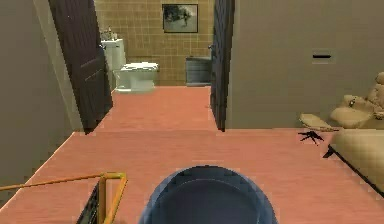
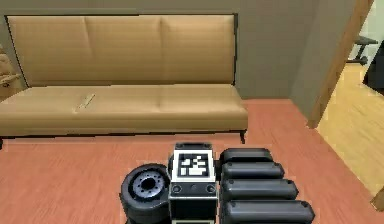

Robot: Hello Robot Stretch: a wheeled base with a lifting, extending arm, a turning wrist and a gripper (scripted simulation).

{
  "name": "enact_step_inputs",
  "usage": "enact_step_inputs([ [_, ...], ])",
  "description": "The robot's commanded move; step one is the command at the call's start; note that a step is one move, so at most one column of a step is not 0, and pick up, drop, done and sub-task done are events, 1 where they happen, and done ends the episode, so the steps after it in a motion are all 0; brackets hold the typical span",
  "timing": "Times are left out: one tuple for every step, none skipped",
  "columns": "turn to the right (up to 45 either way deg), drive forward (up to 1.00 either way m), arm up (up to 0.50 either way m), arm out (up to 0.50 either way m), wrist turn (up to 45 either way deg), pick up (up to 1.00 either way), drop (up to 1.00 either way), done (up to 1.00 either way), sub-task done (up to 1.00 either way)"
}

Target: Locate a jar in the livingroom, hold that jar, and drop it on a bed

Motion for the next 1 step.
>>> enact_step_inputs([
  [45.0, 0.00, 0.00, 0.00, 0.0, 0.00, 0.00, 0.00, 0.00],
])
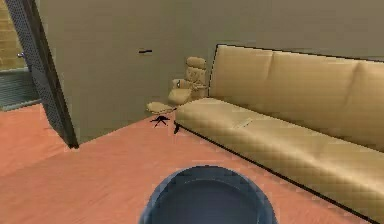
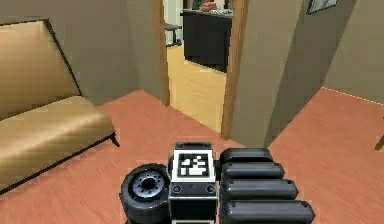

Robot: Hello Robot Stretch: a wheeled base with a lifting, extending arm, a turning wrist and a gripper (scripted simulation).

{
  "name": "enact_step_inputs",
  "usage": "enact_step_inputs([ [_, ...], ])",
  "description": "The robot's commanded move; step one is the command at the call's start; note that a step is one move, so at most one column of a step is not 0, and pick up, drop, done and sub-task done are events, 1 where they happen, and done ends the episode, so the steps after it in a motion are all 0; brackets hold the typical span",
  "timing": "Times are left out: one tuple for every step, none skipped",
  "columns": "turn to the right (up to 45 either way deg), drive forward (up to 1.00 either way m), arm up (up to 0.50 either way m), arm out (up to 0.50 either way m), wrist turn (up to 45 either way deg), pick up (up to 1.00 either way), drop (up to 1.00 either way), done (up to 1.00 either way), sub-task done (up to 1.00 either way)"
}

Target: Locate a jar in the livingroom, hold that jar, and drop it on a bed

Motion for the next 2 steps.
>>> enact_step_inputs([
  [45.0, 0.00, 0.00, 0.00, 0.0, 0.00, 0.00, 0.00, 0.00],
  [42.0, 0.00, 0.00, 0.00, 0.0, 0.00, 0.00, 0.00, 0.00],
])
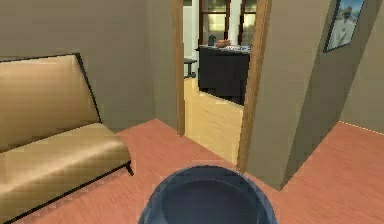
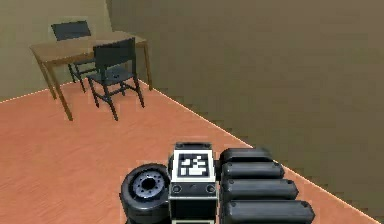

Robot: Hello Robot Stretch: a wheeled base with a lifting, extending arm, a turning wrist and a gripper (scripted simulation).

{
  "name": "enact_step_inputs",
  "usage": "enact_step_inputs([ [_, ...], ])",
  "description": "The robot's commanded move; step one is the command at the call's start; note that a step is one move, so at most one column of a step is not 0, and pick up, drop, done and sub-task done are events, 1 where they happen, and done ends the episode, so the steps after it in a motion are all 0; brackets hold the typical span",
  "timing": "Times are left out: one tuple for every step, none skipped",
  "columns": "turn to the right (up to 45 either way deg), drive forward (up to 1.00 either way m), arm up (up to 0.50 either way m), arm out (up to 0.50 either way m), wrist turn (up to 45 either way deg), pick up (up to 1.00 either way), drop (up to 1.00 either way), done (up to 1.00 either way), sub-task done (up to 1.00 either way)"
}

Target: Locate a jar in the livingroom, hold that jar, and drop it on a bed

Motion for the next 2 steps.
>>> enact_step_inputs([
  [0.0, 0.10, 0.00, 0.00, 0.0, 0.00, 0.00, 0.00, 0.00],
  [-45.0, 0.00, 0.00, 0.00, 0.0, 0.00, 0.00, 0.00, 0.00],
])
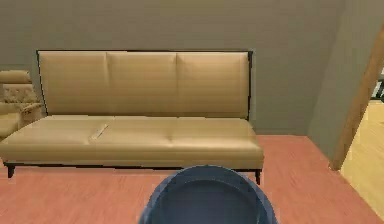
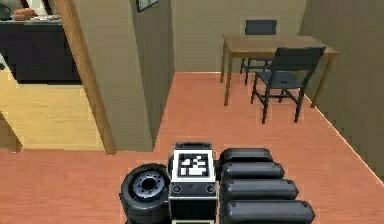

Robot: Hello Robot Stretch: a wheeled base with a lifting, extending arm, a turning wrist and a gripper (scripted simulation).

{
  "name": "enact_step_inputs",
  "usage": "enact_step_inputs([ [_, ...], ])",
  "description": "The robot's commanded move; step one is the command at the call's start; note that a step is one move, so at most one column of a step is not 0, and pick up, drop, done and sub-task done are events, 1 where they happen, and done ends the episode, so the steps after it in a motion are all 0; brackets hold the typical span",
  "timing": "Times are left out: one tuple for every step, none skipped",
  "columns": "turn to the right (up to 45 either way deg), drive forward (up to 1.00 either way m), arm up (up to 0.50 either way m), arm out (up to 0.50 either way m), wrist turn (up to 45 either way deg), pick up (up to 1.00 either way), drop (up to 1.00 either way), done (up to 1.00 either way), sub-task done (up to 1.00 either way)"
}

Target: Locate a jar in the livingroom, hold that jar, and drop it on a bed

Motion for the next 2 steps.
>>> enact_step_inputs([
  [-39.0, 0.00, 0.00, 0.00, 0.0, 0.00, 0.00, 0.00, 0.00],
  [0.0, 0.25, 0.00, 0.00, 0.0, 0.00, 0.00, 0.00, 0.00],
])
